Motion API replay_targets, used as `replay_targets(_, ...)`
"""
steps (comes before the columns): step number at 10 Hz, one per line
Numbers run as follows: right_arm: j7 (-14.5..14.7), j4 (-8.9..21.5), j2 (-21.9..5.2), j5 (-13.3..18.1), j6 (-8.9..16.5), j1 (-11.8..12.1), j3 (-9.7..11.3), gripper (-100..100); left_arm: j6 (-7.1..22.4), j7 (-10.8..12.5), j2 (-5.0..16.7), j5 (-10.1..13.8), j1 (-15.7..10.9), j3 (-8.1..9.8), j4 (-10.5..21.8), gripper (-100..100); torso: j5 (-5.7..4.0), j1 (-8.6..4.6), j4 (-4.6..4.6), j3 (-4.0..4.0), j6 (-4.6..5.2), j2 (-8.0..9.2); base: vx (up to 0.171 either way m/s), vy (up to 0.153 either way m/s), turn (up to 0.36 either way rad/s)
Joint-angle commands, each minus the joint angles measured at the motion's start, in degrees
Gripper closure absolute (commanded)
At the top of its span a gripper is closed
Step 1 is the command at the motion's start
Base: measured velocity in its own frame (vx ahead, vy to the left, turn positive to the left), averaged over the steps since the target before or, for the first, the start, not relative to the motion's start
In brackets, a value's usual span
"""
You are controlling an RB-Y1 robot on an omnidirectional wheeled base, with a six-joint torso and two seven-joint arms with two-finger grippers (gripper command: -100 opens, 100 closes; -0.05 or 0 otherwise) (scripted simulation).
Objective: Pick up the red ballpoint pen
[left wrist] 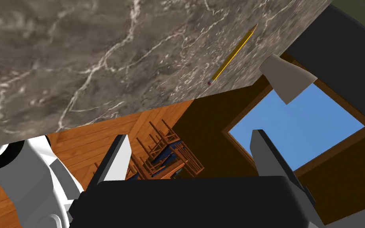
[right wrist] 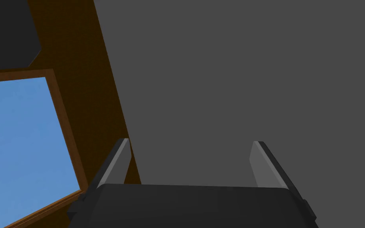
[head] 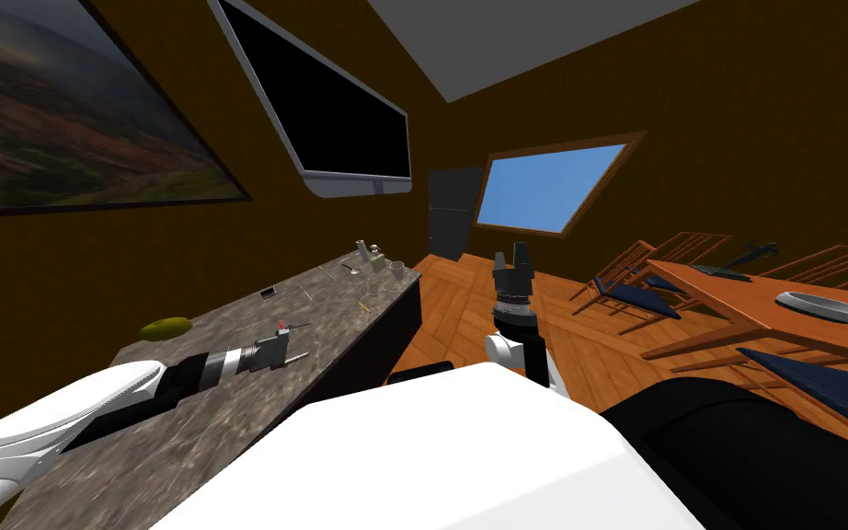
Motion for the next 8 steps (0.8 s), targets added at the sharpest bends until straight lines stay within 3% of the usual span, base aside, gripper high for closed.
replay_targets(1,0.0,0.0,0.0,0.0,0.0,0.0,0.0,0,-0.9,-1.8,2.1,-2.9,-0.7,-1.49,2.9,-100,0.00,0.00,0.00,0.00,0.00,0.00,0.024,0.005,-0.248)
replay_targets(2,0.0,0.0,0.0,0.0,0.0,0.0,0.0,0,-0.9,-1.8,2.1,-4.3,-0.7,-1.49,3.0,-100,0.00,0.01,-0.01,-0.02,0.05,-0.03,0.020,0.009,-0.148)
replay_targets(5,0.0,0.0,0.0,0.0,0.0,0.0,0.0,0,-2.6,-4.8,5.4,-9.5,-1.5,-3.90,7.8,-100,0.01,0.01,0.00,0.00,-0.02,0.00,0.021,0.005,-0.203)
replay_targets(8,0.0,0.0,0.0,0.0,0.0,0.0,0.0,0,-3.3,-6.2,6.8,-13.5,-1.8,-5.15,10.0,-100,0.00,0.04,0.00,0.00,0.02,0.00,0.017,0.015,-0.161)
